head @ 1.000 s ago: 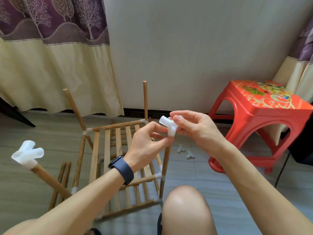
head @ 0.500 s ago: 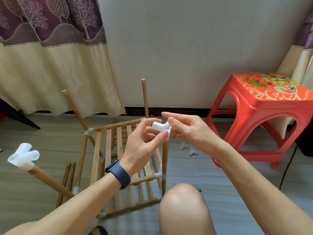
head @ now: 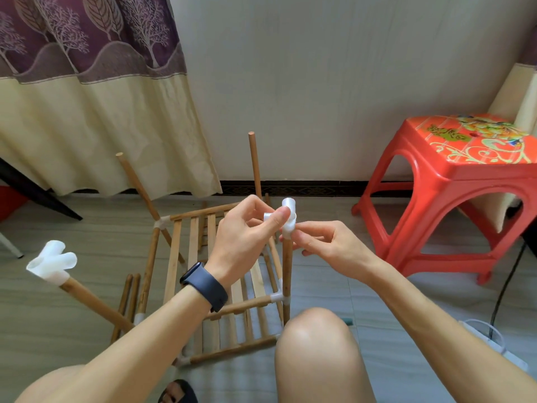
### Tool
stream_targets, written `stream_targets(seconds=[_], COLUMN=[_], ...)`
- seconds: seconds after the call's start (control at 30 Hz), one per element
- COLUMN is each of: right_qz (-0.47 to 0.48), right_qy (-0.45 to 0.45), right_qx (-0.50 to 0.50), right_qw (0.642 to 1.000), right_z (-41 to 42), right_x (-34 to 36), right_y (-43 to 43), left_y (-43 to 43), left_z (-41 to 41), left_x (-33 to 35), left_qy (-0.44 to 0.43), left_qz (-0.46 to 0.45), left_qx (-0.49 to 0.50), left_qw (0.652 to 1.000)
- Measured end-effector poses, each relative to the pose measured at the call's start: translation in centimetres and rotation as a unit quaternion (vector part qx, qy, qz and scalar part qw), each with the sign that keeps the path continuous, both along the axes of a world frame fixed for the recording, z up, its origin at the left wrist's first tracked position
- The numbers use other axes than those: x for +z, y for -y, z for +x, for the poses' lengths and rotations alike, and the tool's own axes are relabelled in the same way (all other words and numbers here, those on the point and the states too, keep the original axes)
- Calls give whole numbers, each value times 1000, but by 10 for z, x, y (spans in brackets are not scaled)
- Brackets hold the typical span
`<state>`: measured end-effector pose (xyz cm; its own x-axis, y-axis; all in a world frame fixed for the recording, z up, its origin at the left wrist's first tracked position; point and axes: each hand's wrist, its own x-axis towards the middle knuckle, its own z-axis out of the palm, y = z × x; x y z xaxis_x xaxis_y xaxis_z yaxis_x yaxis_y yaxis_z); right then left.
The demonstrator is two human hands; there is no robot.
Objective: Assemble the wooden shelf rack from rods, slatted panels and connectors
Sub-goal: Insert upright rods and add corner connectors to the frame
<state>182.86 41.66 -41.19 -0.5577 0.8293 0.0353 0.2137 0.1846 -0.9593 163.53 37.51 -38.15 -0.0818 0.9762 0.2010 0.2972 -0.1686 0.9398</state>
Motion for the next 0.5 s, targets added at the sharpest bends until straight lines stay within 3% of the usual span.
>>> stream_targets(seconds=[0.17,0.33,0.43,0.5], right_qz=[33,-2,-36,-12], right_qy=[21,39,99,188], right_qx=[9,84,168,221], right_qw=[999,996,980,957], right_z=[-3,-16,-30,-43], right_x=[-2,12,19,13], right_y=[1,1,4,2], left_y=[11,25,36,47], left_z=[-3,-28,-54,-71], left_x=[-2,13,20,22], left_qy=[16,-6,-41,-54], left_qz=[2,-50,-103,-117], left_qx=[3,-38,-97,-119], left_qw=[1000,998,989,984])
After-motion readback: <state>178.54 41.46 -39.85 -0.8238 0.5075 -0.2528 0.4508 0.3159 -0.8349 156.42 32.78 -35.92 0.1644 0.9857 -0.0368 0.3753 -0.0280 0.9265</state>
